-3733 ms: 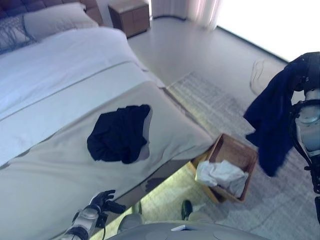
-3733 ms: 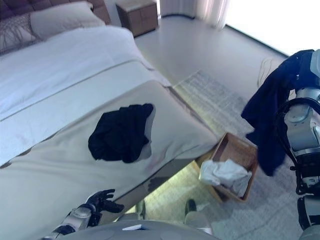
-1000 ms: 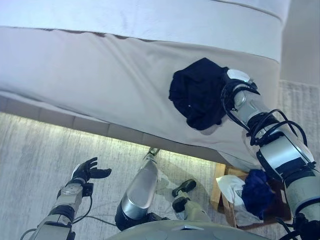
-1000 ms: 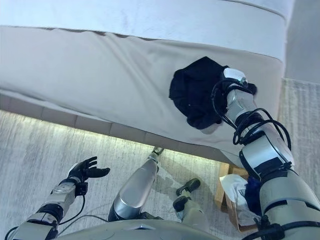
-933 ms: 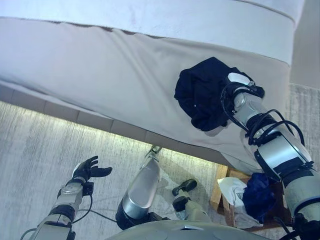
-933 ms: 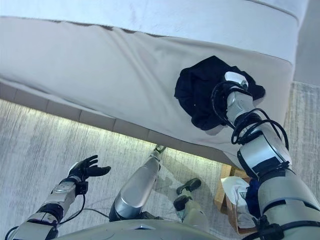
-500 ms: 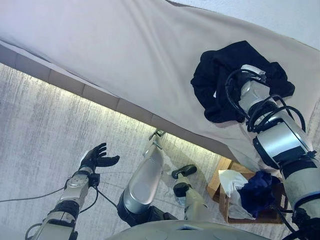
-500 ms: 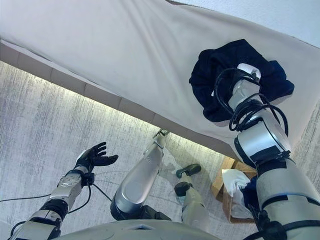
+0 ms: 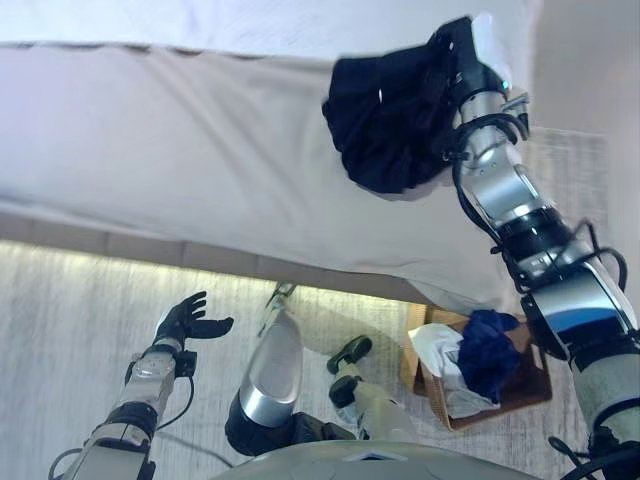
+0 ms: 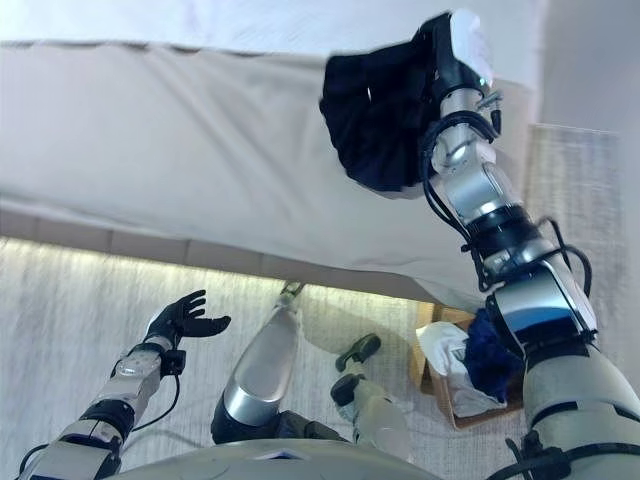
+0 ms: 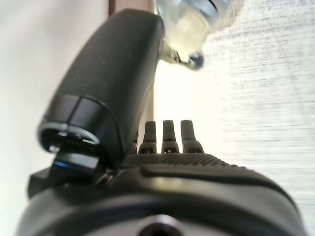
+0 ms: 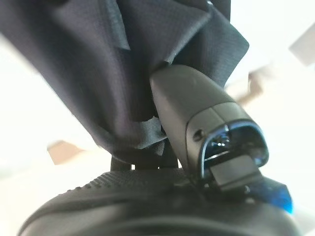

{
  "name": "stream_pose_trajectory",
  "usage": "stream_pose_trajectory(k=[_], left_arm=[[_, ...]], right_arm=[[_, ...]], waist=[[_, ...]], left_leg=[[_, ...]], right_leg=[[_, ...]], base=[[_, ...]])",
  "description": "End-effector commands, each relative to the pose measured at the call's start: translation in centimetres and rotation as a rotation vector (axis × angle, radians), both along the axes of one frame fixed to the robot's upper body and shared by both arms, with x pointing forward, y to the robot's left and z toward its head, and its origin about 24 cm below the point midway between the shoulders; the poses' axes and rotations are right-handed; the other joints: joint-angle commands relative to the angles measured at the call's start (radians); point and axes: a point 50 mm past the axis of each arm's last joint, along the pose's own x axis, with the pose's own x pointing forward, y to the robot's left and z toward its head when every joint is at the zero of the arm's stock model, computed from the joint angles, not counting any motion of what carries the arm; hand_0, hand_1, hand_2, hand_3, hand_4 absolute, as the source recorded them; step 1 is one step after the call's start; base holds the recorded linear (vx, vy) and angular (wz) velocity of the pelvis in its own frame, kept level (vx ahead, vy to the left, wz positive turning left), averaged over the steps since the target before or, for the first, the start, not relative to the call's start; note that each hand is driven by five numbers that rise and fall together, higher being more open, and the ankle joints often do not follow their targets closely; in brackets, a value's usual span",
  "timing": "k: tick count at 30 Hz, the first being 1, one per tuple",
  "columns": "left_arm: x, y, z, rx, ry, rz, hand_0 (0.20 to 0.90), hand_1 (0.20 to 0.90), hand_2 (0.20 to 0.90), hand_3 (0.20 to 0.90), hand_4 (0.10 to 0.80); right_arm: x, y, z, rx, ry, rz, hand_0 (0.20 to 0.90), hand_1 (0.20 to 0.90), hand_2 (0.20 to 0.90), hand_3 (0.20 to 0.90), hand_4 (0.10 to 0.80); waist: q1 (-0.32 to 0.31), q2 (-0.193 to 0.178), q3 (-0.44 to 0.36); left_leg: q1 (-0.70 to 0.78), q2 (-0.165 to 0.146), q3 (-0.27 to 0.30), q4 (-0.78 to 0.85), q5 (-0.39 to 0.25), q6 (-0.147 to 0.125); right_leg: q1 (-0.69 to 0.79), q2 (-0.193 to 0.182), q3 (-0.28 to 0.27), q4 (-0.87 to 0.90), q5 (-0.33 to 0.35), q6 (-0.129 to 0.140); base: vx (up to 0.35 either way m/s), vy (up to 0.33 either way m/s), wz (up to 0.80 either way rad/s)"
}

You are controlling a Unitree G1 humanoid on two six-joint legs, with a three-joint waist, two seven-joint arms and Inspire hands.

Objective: Pick up the clothes from the bed and place them into the basket

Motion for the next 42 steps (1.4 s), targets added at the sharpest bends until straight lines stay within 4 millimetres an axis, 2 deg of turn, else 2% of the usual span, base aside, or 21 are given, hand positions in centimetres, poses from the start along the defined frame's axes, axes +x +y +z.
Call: stream_pose_trajectory(k=[1, 6, 9, 12, 15, 19, 25, 29, 33, 34, 36, 39, 41, 42], left_arm=[[-5.6, 1.4, -2.6, 0.092, 0.222, -0.017, 0.9, 0.9, 0.9, 0.9, 0.8], [-7.0, 0.6, -3.8, 0.093, 0.316, -0.039, 0.9, 0.9, 0.9, 0.9, 0.8], [-7.1, 0.0, -4.2, 0.084, 0.337, -0.058, 0.9, 0.9, 0.9, 0.9, 0.8], [-7.2, -0.9, -4.7, 0.067, 0.364, -0.094, 0.9, 0.9, 0.9, 0.9, 0.8], [-7.2, -1.6, -5.0, 0.054, 0.372, -0.12, 0.9, 0.9, 0.9, 0.9, 0.8], [-7.3, -2.5, -5.2, 0.047, 0.38, -0.162, 0.9, 0.9, 0.9, 0.9, 0.8], [-7.3, -2.5, -5.2, 0.062, 0.396, -0.203, 0.9, 0.9, 0.9, 0.9, 0.8], [-4.8, -2.8, -4.4, 0.067, 0.339, -0.221, 0.9, 0.9, 0.9, 0.9, 0.8], [-1.1, -4.0, -2.9, 0.053, 0.213, -0.234, 0.9, 0.9, 0.9, 0.9, 0.8], [-1.0, -4.1, -2.9, 0.052, 0.209, -0.234, 0.9, 0.9, 0.9, 0.9, 0.8], [0.6, -5.1, -2.1, 0.034, 0.135, -0.246, 0.9, 0.9, 0.9, 0.9, 0.8], [2.0, -6.0, -1.2, 0.009, 0.061, -0.26, 0.9, 0.9, 0.9, 0.9, 0.8], [2.4, -6.3, -1.0, 0.0, 0.037, -0.262, 0.9, 0.9, 0.9, 0.9, 0.8], [2.8, -6.7, -0.6, -0.011, 0.006, -0.271, 0.9, 0.9, 0.9, 0.9, 0.8]], right_arm=[[-2.9, -5.7, 2.8, -0.087, -0.189, -0.218, 0.3, 0.3, 0.3, 0.2, 0.1], [-6.0, -8.6, 2.4, -0.125, -0.221, -0.286, 0.3, 0.3, 0.3, 0.2, 0.1], [-7.1, -9.7, 2.4, -0.147, -0.237, -0.317, 0.3, 0.3, 0.3, 0.2, 0.1], [-8.5, -11.6, 1.9, -0.157, -0.213, -0.352, 0.3, 0.3, 0.3, 0.2, 0.1], [-8.9, -12.7, 1.3, -0.138, -0.184, -0.372, 0.3, 0.3, 0.3, 0.2, 0.1], [-9.0, -13.9, -0.5, -0.104, -0.105, -0.385, 0.3, 0.3, 0.3, 0.2, 0.1], [-8.4, -14.9, -3.1, -0.105, 0.043, -0.404, 0.3, 0.3, 0.3, 0.2, 0.1], [-7.6, -15.8, -3.1, -0.109, 0.086, -0.465, 0.3, 0.3, 0.3, 0.2, 0.1], [-6.3, -16.8, -1.9, -0.095, 0.095, -0.55, 0.3, 0.3, 0.3, 0.2, 0.1], [-6.2, -16.8, -1.8, -0.095, 0.096, -0.551, 0.3, 0.3, 0.3, 0.2, 0.1], [-5.7, -17.1, -1.7, -0.081, 0.102, -0.595, 0.3, 0.3, 0.3, 0.2, 0.1], [-5.4, -17.6, -1.9, -0.068, 0.129, -0.641, 0.3, 0.3, 0.3, 0.2, 0.1], [-5.2, -17.6, -2.2, -0.066, 0.145, -0.656, 0.3, 0.3, 0.3, 0.2, 0.1], [-5.0, -17.8, -2.6, -0.059, 0.181, -0.683, 0.3, 0.3, 0.3, 0.2, 0.1]], waist=[[-0.098, 0.01, -0.241], [-0.222, 0.03, -0.341], [-0.267, 0.042, -0.365], [-0.326, 0.063, -0.392], [-0.347, 0.076, -0.403], [-0.373, 0.09, -0.408], [-0.386, 0.114, -0.391], [-0.387, 0.146, -0.334], [-0.395, 0.194, -0.228], [-0.397, 0.196, -0.227], [-0.402, 0.234, -0.165], [-0.408, 0.278, -0.109], [-0.411, 0.293, -0.092], [-0.411, 0.313, -0.07]], left_leg=[[0.094, -0.014, 0.055, -0.16, -0.029, 0.069], [0.2, 0.0, 0.149, -0.199, -0.044, 0.065], [0.226, 0.006, 0.18, -0.207, -0.05, 0.059], [0.255, 0.013, 0.213, -0.209, -0.057, 0.052], [0.269, 0.019, 0.232, -0.209, -0.057, 0.046], [0.287, 0.03, 0.25, -0.201, -0.059, 0.035], [0.277, 0.044, 0.247, -0.165, -0.061, 0.024], [0.204, 0.048, 0.22, -0.121, -0.054, 0.015], [0.103, 0.041, 0.189, -0.091, -0.032, 0.006], [0.099, 0.041, 0.188, -0.09, -0.032, 0.006], [0.053, 0.036, 0.179, -0.081, -0.017, 0.004], [-0.001, 0.032, 0.172, -0.073, 0.003, 0.001], [-0.023, 0.031, 0.17, -0.067, 0.009, 0.0], [-0.047, 0.029, 0.17, -0.063, 0.018, -0.001]], right_leg=[[0.036, 0.02, 0.06, 0.096, -0.11, 0.017], [0.06, 0.039, 0.131, 0.066, -0.098, 0.009], [0.063, 0.045, 0.16, 0.063, -0.101, 0.003], [0.061, 0.049, 0.194, 0.061, -0.105, -0.005], [0.066, 0.052, 0.208, 0.051, -0.102, -0.009], [0.075, 0.056, 0.217, 0.047, -0.106, -0.016], [0.064, 0.059, 0.21, 0.075, -0.122, -0.03], [-0.013, 0.05, 0.201, 0.133, -0.136, -0.044], [-0.123, 0.043, 0.202, 0.19, -0.143, -0.059], [-0.127, 0.043, 0.202, 0.192, -0.143, -0.059], [-0.184, 0.04, 0.206, 0.233, -0.157, -0.068], [-0.26, 0.033, 0.209, 0.297, -0.176, -0.078], [-0.29, 0.03, 0.211, 0.323, -0.185, -0.082], [-0.327, 0.027, 0.212, 0.355, -0.195, -0.089]], base=[[0.064, -0.098, -0.41], [0.058, -0.102, -0.65], [0.03, -0.106, -0.46], [0.026, -0.087, -0.45], [0.026, -0.082, -0.35], [0.041, -0.132, -0.28], [0.03, -0.145, -0.1], [-0.184, -0.123, -0.01], [-0.276, -0.082, 0.08], [-0.293, -0.032, 0.04], [-0.243, -0.02, -0.01], [-0.177, -0.015, -0.04], [-0.121, -0.014, -0.13], [-0.082, -0.022, -0.06]])
